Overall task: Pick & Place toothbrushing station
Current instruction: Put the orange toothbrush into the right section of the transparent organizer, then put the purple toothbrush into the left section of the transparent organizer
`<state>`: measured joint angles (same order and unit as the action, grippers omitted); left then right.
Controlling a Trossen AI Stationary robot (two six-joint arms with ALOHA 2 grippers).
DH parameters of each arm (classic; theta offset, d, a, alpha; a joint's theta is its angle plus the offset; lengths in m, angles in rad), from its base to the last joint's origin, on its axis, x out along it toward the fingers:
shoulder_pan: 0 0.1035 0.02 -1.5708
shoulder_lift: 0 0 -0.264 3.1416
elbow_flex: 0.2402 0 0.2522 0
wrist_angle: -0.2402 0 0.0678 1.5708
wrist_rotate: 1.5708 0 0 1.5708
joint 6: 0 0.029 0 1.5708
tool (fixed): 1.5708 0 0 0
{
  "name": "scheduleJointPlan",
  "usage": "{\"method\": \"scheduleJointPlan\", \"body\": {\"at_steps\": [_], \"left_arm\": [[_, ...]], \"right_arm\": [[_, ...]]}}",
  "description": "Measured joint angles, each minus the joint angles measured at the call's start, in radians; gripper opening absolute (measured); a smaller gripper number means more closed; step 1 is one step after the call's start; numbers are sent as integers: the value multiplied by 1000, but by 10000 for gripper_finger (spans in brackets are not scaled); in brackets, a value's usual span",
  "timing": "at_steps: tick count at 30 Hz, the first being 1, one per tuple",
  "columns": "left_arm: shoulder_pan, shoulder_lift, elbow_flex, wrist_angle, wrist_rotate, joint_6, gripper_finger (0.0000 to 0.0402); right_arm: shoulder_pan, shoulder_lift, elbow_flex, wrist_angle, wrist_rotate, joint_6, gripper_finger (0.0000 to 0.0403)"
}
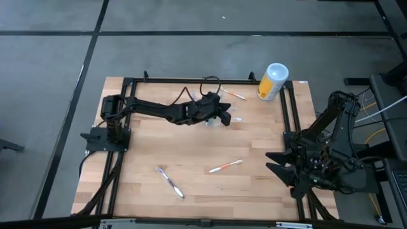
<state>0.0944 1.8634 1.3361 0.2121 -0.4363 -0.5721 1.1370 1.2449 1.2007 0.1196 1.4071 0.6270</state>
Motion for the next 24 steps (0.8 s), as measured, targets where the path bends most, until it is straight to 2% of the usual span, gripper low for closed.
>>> {"method": "scheduleJointPlan", "body": {"at_steps": [5, 8, 13, 18, 21, 24], "left_arm": [[0, 63, -5, -20, -11, -37, 5], [5, 70, -5, -10, -7, -48, 20], [14, 31, -5, 53, -60, 55, 79], [40, -19, 17, 41, -50, 136, 140], [40, -80, 45, -96, -23, 187, 162], [38, -149, 63, -430, 6, 87, 167]], "right_arm": [[0, 0, 0, 0, 0, -3, 235], [0, 0, 0, 5, -4, -3, 235], [0, 0, 0, 11, -8, -7, 235], [0, 0, 0, 11, -8, -16, 235], [0, 0, 0, 11, -8, -18, 235], [0, 0, 0, 11, -8, -20, 235]]}}
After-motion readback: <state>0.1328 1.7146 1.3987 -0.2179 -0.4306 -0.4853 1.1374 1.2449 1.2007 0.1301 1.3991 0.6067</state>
